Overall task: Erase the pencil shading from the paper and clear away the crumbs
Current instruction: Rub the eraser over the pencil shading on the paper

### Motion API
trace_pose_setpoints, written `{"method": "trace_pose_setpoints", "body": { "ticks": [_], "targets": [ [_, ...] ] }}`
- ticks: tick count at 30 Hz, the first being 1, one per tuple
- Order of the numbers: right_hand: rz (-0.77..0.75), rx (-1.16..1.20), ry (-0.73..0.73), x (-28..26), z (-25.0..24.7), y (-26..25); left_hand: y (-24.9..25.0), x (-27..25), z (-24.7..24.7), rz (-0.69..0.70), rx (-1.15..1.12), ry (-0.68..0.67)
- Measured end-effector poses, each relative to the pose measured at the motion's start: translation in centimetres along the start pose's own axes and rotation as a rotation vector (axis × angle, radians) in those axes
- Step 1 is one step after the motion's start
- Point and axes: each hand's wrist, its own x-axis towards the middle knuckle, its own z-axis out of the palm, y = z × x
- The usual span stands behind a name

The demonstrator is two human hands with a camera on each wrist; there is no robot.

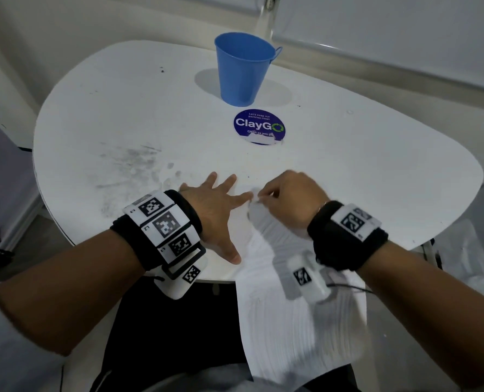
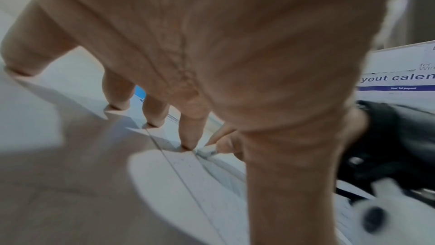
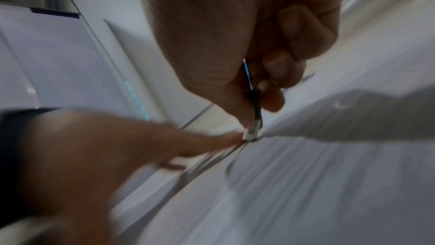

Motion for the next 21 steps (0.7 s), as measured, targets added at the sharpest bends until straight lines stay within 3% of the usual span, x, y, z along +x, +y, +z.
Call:
{"method": "trace_pose_setpoints", "body": {
  "ticks": [3,7,11,16,21],
  "targets": [
    [0.102,0.034,0.085,1.2,-0.8,1.1,0.1,-0.2,0.0,0.002,-0.009,0.006],
    [-0.019,-0.01,-0.024,-0.5,0.3,-0.1,0.1,-0.2,-0.1,0.0,-0.006,0.0],
    [0.108,0.007,0.08,1.1,-1.2,1.1,0.1,-0.3,-0.1,0.005,-0.012,0.003],
    [-0.046,-0.035,-0.028,-1.4,0.5,-0.5,0.1,-0.1,-0.1,0.001,0.0,0.001],
    [0.084,-0.01,0.063,0.0,-0.7,1.2,0.1,-0.2,0.0,0.003,-0.004,0.004]
  ]
}}
